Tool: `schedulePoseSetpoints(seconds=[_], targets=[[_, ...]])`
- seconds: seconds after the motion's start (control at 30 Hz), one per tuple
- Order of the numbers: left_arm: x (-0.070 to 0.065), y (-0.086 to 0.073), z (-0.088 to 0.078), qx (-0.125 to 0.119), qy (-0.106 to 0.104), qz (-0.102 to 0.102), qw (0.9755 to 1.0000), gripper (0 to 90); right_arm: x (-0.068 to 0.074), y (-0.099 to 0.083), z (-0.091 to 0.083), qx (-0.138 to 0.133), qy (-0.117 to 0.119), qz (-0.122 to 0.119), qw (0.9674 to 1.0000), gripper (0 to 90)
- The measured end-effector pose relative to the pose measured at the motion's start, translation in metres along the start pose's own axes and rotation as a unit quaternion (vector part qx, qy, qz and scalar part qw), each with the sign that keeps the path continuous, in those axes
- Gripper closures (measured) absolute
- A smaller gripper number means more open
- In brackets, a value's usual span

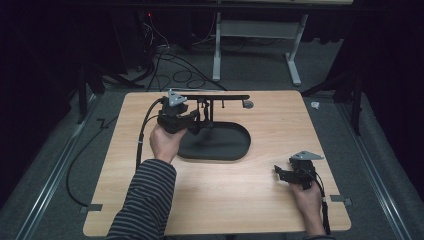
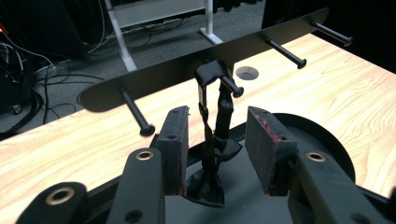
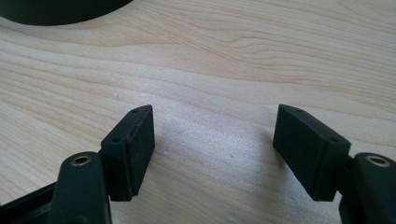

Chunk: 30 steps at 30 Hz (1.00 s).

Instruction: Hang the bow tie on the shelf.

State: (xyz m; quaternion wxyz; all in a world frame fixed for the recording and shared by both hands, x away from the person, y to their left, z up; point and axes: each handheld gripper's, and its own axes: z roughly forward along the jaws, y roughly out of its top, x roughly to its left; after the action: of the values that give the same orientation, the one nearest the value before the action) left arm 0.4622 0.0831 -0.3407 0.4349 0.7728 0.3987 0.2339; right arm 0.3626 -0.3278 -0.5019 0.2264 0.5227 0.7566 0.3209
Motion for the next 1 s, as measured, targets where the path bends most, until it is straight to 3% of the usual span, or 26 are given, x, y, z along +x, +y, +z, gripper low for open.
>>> schedulePoseSetpoints(seconds=[0.07, 0.43, 1.0], targets=[[0.001, -0.002, -0.002, -0.005, -0.004, -0.01, 0.9999, 59.2, 0.0, 0.0, 0.0, 0.0, 0.0, 0.0, 1.0, 30.9], [0.002, -0.009, -0.015, -0.014, -0.011, -0.019, 0.9997, 57.8, 0.0, 0.0, 0.0, 0.0, 0.0, 0.0, 1.0, 30.9], [0.003, -0.017, -0.028, -0.02, -0.013, -0.016, 0.9996, 56.8, 0.0, 0.0, 0.0, 0.0, -0.001, -0.001, 1.0, 30.8]])
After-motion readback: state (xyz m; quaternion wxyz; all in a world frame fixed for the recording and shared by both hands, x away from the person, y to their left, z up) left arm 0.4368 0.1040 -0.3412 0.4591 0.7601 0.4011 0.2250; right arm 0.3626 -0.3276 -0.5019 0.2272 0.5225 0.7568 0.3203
